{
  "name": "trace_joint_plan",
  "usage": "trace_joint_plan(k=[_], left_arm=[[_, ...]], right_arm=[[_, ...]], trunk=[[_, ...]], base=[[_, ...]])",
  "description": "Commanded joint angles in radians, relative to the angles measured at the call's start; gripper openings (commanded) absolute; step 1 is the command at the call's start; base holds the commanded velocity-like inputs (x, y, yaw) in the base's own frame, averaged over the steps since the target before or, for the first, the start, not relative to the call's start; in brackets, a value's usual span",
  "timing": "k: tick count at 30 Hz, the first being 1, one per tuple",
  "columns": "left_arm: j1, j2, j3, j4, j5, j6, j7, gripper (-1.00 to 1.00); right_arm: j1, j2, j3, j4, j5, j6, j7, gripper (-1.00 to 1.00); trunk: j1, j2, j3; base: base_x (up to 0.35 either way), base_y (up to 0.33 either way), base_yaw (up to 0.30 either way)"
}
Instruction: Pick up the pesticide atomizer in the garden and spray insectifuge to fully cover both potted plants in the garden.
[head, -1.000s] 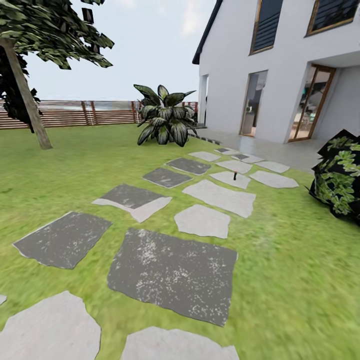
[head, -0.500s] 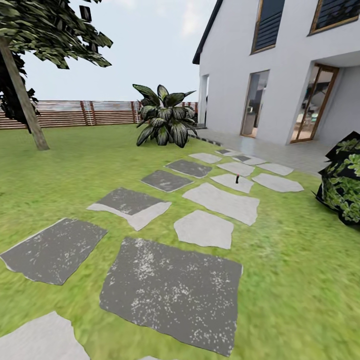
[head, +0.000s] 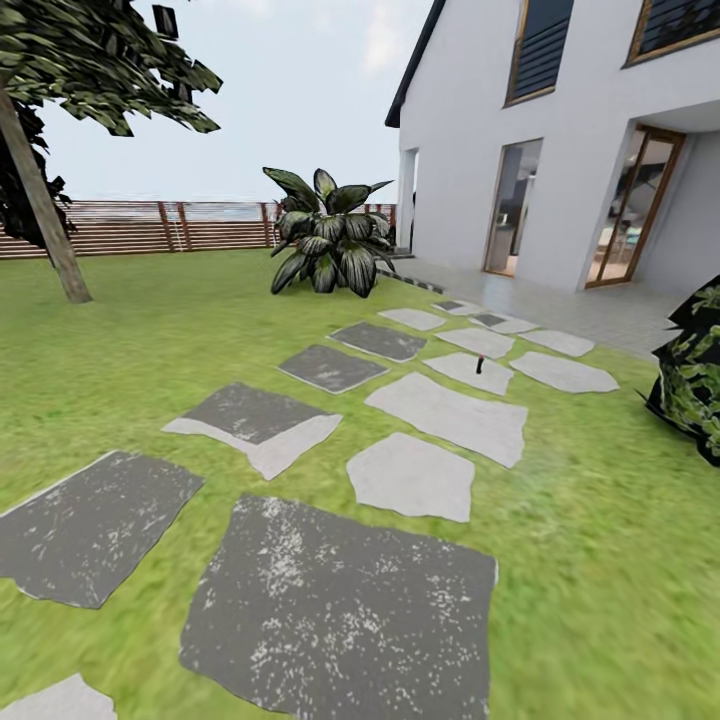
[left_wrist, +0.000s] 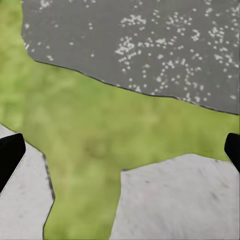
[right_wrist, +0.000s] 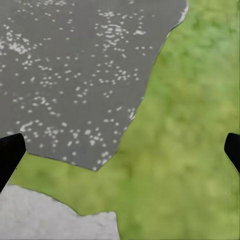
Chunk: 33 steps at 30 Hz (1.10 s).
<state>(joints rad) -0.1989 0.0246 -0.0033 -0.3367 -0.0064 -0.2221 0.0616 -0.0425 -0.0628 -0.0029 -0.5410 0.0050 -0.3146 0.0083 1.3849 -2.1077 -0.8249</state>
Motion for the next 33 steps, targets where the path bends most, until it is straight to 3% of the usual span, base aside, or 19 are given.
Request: trace_joint_plan(k=[1, 33], left_arm=[[-0.001, 0.0, 0.0, 0.001, -0.001, -0.003, 0.003, 1.0], [-0.001, 0.0, -0.001, 0.001, -0.001, -0.003, 0.003, 1.0]], right_arm=[[0.0, 0.0, 0.0, 0.001, 0.001, -0.003, 0.001, 1.0], [0.0, 0.0, 0.0, 0.003, 0.001, -0.004, -0.001, 1.0]], trunk=[[0.0, 0.0, -0.001], [0.0, 0.0, -0.001]], base=[[0.338, 0.0, 0.0], [0.338, 0.0, 0.0]])
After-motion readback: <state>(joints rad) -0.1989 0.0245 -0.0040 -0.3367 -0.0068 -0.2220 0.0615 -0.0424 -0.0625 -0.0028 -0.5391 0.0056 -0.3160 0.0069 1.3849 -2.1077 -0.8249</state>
